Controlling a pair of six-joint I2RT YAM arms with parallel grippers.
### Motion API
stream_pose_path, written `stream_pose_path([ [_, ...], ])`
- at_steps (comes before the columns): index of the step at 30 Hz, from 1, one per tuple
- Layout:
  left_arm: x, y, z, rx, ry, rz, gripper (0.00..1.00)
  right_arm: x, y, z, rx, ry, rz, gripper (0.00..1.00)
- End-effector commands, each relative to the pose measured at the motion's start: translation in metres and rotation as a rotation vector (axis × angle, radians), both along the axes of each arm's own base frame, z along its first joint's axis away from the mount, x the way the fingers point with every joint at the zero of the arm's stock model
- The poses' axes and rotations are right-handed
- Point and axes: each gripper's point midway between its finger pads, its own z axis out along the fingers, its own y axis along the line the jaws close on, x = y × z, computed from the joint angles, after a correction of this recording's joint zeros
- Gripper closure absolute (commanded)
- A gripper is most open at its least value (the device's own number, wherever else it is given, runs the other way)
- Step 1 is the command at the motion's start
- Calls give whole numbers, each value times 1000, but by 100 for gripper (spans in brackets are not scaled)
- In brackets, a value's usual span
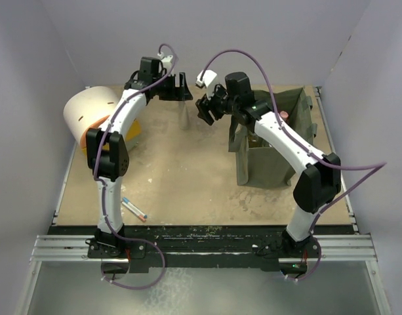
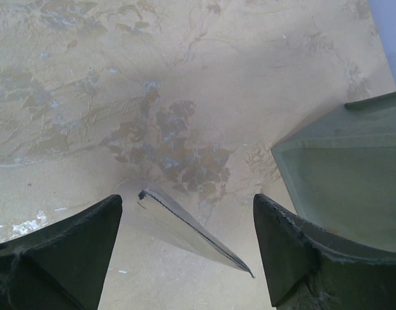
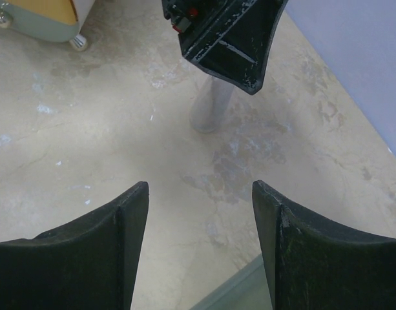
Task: Place the personal care products into the canvas bag
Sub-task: Pick up the care product from the center of the board.
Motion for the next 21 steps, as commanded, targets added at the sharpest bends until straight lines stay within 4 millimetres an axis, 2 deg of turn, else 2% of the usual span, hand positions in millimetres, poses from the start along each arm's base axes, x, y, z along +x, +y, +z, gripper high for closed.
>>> stream_pose_path([
  [1, -2, 11, 62, -62, -117, -4, 13, 20, 22, 40, 144, -115, -15, 32],
  [7, -6, 37, 107, -43, -233, 0, 9, 38, 37, 43, 194, -167, -52, 32],
  [13, -10, 95, 138, 16, -279, 158, 6, 51, 51, 34, 230, -161, -90, 33],
  [17, -22, 124, 157, 74, -345, 236, 3, 61, 65, 20, 232, -132, -111, 35],
  [21, -41, 135, 174, 111, -405, 262, 1, 71, 77, 12, 231, -126, -138, 36],
])
